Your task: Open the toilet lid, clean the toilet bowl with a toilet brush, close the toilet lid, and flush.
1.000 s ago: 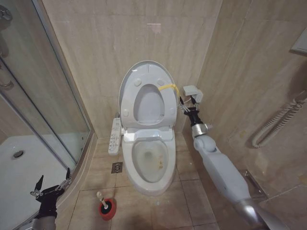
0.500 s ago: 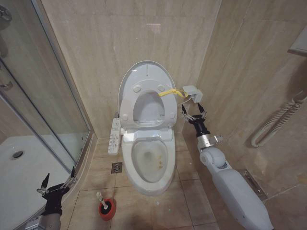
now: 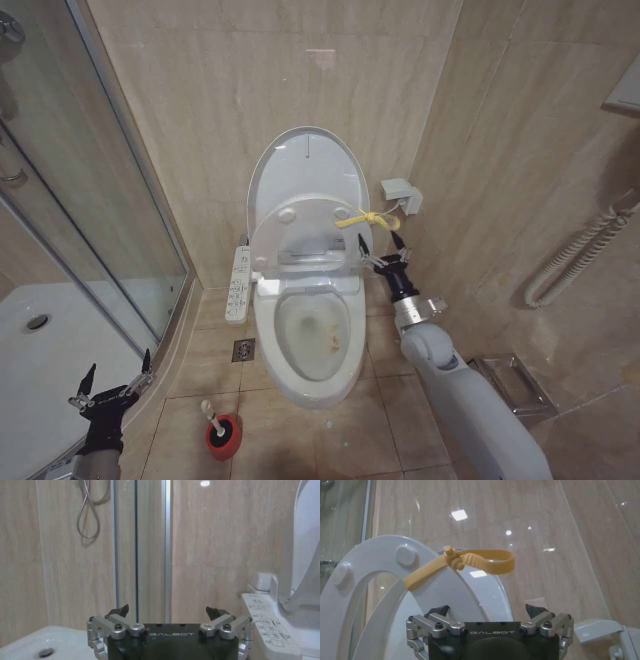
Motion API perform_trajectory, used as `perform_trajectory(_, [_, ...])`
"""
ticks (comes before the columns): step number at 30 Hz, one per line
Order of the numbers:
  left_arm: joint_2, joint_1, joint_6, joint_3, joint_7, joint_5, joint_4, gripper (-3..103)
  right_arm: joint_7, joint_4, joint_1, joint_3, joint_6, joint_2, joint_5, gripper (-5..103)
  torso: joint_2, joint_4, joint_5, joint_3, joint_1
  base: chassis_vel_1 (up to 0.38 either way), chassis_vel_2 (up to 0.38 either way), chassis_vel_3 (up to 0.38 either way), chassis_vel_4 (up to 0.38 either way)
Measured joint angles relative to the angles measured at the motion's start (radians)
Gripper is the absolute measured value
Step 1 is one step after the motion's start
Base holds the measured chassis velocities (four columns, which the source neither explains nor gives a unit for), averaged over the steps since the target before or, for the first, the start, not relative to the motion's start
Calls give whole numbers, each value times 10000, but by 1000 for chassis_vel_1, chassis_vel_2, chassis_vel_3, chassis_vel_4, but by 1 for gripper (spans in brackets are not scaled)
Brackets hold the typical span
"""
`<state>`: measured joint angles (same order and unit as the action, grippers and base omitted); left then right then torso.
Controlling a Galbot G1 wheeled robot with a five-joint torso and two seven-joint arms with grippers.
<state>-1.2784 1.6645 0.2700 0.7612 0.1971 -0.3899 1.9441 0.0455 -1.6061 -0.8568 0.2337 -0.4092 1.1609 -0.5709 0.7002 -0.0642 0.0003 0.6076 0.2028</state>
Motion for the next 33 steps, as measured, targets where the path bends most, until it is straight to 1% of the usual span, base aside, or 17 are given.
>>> perform_trajectory(7, [5,62,34,118,-2,-2,18,100,4,544,613,-143,-16,-29,14,100,0,1,1,0,0,0,0,0,0])
perform_trajectory(10, [-37,29,34,115,-5,4,18,100,6,1327,1437,-356,-41,-85,0,100,0,0,0,0,0,0,0,0,0])
perform_trajectory(11, [-37,29,34,115,-5,4,18,100,6,1327,1437,-356,-41,-85,0,100,0,0,0,0,0,0,0,0,0])
perform_trajectory(14, [-86,23,34,104,-9,29,10,100,5,2500,2551,-760,25,-123,-67,100,-1,2,1,1,2,0,0,0,0])
perform_trajectory(16, [-94,30,34,116,-11,31,2,100,2,2754,2842,-894,90,-121,-111,100,-1,1,0,1,2,0,0,0,0])
perform_trajectory(18, [-102,55,65,209,-12,22,-35,100,6,3327,3476,-1162,201,-30,-171,100,-1,1,1,1,2,0,0,0,0])
perform_trajectory(23, [-110,144,157,367,-15,-32,-42,100,53,4129,4282,-1413,244,231,-173,100,-1,3,0,1,2,0,0,0,0])
perform_trajectory(29, [-106,183,189,450,-18,-75,-25,100,92,4270,4385,-1464,241,265,-170,100,-1,-1,0,0,2,0,0,0,0])
perform_trajectory(33, [-110,181,191,434,-19,-73,-4,100,93,3724,3863,-1324,191,75,-165,100,-1,1,2,0,2,0,0,0,0])
